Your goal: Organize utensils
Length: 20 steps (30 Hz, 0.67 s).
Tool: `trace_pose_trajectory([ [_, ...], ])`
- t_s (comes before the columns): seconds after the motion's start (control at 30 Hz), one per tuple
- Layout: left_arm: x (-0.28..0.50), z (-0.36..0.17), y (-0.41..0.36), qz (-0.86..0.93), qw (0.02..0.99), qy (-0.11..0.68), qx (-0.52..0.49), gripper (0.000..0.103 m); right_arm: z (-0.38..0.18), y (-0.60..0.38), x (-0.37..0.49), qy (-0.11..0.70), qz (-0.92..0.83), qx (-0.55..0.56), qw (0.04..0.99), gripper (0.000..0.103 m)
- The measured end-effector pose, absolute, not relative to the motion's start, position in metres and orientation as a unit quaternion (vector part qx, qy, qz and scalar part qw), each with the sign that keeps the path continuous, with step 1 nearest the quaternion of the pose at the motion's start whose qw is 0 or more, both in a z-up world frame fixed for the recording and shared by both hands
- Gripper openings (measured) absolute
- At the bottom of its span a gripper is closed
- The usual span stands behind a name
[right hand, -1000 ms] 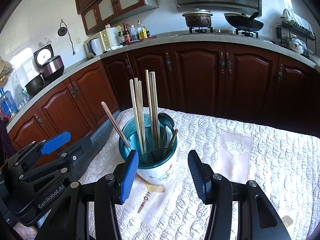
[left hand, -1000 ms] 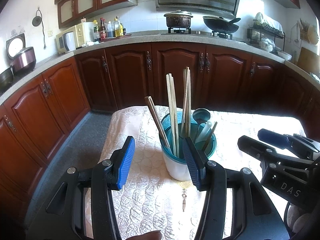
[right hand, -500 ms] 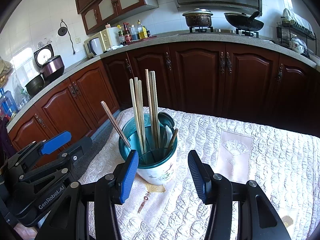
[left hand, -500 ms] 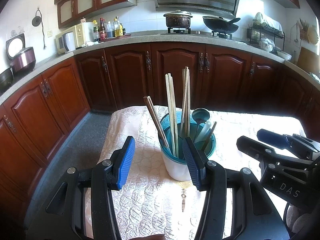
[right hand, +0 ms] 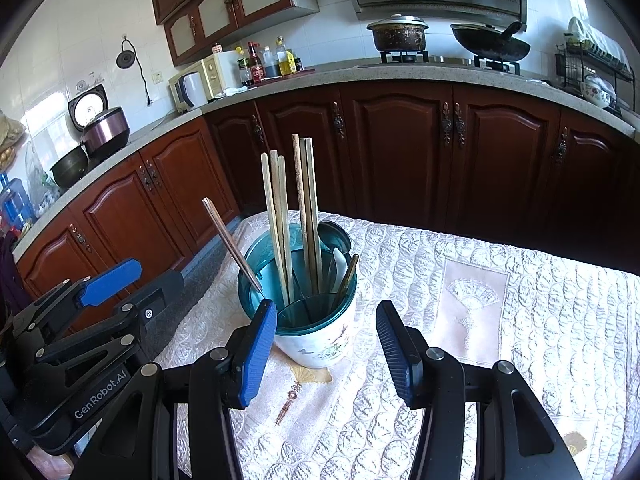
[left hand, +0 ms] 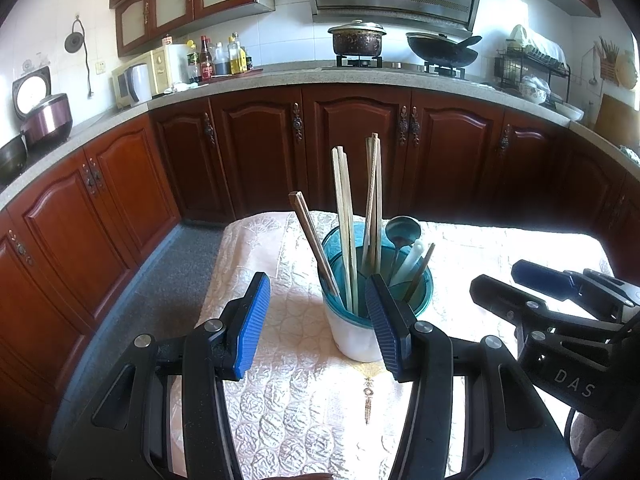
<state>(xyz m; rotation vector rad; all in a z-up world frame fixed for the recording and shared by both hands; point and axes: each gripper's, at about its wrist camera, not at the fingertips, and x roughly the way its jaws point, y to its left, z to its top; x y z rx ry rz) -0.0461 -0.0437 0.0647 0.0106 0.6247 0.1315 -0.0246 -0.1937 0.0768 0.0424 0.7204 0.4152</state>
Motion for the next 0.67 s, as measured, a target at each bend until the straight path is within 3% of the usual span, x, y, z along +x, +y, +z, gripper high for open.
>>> trace_pose_trajectory([
  [0.67, -0.045, 0.059, -0.047, 0.056, 0.951, 0.306, 0.006, 0.049, 0.069, -0.203, -0.019, 0.357, 0.195, 0.027, 0.913, 0.05],
])
